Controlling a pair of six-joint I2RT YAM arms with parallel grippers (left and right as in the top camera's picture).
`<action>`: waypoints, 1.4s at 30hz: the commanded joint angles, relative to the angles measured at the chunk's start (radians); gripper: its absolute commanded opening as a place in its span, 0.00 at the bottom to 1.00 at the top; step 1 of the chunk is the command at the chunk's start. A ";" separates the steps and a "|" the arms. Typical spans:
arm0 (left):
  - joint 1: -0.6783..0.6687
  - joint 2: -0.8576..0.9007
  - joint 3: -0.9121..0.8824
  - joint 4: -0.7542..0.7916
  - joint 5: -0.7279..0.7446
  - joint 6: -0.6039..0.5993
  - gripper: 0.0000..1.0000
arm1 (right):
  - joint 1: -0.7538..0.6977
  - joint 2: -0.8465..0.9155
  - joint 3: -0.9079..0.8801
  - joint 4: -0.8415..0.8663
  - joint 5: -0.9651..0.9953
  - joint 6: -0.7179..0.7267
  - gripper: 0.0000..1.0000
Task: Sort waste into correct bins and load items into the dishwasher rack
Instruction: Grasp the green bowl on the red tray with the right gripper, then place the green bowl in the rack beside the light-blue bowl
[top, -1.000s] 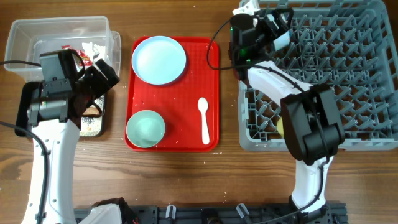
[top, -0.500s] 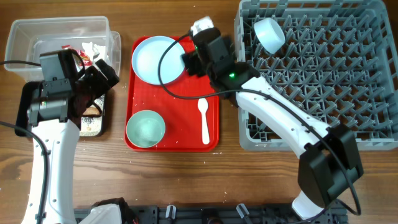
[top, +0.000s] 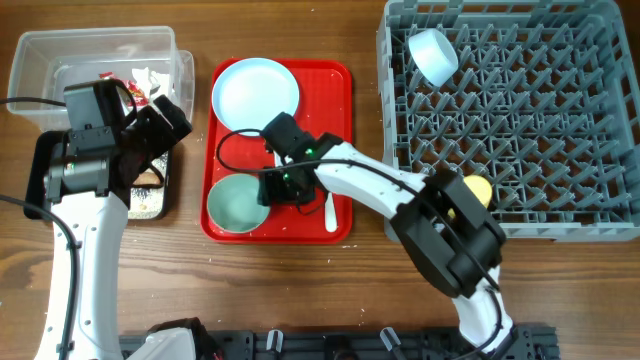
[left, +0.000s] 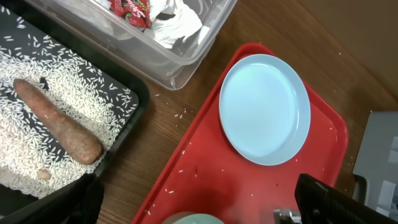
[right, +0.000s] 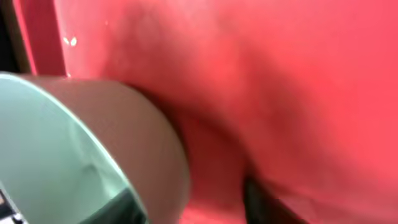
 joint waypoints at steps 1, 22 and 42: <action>-0.005 -0.005 0.014 0.002 0.012 0.023 1.00 | -0.006 0.031 0.036 -0.019 0.013 0.000 0.34; -0.005 -0.005 0.014 0.002 0.012 0.023 1.00 | -0.474 -0.391 0.085 -0.302 1.617 -0.667 0.04; -0.005 -0.005 0.014 0.002 0.012 0.023 1.00 | -0.341 -0.144 0.070 -0.574 1.456 -0.789 0.76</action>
